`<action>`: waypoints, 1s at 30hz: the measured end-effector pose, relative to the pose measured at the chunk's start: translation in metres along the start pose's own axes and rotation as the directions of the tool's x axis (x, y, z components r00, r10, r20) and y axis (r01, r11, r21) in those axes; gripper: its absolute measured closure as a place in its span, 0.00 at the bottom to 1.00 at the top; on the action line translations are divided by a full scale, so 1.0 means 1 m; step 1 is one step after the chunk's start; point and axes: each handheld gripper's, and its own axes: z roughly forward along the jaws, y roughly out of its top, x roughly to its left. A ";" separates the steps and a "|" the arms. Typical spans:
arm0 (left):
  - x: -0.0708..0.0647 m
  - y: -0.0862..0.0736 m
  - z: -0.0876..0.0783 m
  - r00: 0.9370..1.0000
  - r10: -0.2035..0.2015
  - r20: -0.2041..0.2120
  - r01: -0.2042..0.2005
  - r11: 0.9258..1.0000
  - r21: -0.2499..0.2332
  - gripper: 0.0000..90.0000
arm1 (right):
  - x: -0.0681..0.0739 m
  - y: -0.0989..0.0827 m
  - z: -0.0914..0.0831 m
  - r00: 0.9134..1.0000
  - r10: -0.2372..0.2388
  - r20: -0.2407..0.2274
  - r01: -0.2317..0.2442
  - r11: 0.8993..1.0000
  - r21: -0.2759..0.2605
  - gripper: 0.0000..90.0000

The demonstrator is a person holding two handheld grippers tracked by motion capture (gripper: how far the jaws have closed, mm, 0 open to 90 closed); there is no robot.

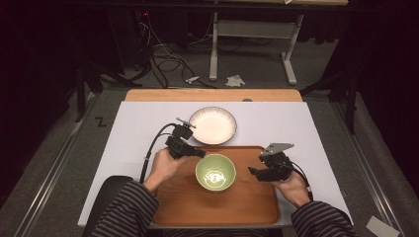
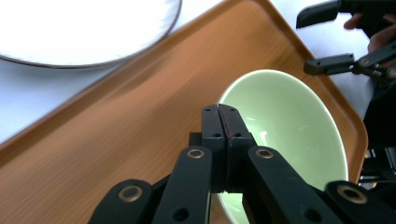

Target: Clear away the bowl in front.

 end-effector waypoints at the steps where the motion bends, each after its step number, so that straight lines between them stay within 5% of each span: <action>1: -0.002 -0.001 0.001 1.000 0.011 -0.005 -0.011 1.000 -0.007 1.00 | 0.000 0.000 0.000 1.000 0.001 -0.001 -0.001 1.000 0.002 0.45; 6: -0.008 -0.007 0.000 0.998 0.063 -0.018 -0.063 0.998 -0.017 0.98 | -0.001 0.000 -0.001 1.000 0.004 -0.003 -0.004 1.000 -0.005 0.45; 20: -0.019 -0.004 -0.029 0.994 0.105 -0.016 -0.106 0.987 -0.123 0.74 | 0.000 0.000 0.000 1.000 0.002 -0.003 -0.002 1.000 0.000 0.45; 30: -0.014 -0.002 -0.048 0.996 0.086 -0.030 -0.090 0.979 -0.182 0.68 | -0.001 0.000 -0.001 1.000 0.007 -0.004 -0.007 1.000 -0.002 0.45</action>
